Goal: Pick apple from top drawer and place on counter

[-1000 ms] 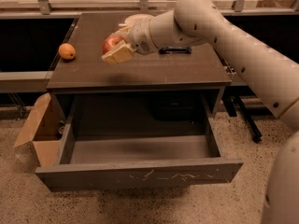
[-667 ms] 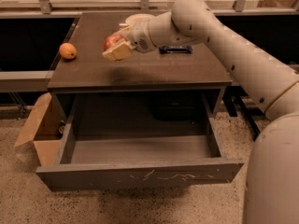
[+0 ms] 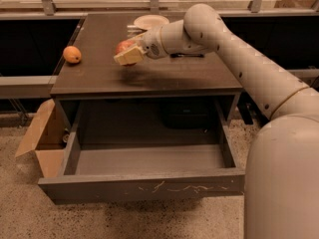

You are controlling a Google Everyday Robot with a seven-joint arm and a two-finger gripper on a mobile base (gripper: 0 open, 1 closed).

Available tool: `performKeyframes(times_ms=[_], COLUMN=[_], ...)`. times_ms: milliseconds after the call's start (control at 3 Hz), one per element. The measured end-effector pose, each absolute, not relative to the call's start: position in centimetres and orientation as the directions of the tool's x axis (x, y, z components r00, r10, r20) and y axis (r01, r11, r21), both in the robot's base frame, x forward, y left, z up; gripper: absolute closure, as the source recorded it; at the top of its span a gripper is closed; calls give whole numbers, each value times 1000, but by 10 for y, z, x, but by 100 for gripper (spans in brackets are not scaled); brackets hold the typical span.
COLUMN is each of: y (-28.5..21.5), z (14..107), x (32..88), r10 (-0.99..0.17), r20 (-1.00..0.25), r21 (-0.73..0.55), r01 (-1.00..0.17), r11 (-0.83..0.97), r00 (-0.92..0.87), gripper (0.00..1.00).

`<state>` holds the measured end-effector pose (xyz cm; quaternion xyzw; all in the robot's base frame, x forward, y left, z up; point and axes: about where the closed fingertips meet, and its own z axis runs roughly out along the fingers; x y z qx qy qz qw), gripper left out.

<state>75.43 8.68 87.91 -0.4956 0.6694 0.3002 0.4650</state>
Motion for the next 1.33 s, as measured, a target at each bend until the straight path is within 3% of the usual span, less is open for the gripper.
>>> performKeyframes(times_ms=[333,667,1333], y=[83,80,73], z=[873,872,879], x=[761,764,758], r10=[-371,-358,-338], r20=[-923,-928,-937], r21=[-33,-25,-41], r01=[-940,-938,-936], r11=[340,345,349], r00=[-102,-107,-84], gripper=[34,4,0])
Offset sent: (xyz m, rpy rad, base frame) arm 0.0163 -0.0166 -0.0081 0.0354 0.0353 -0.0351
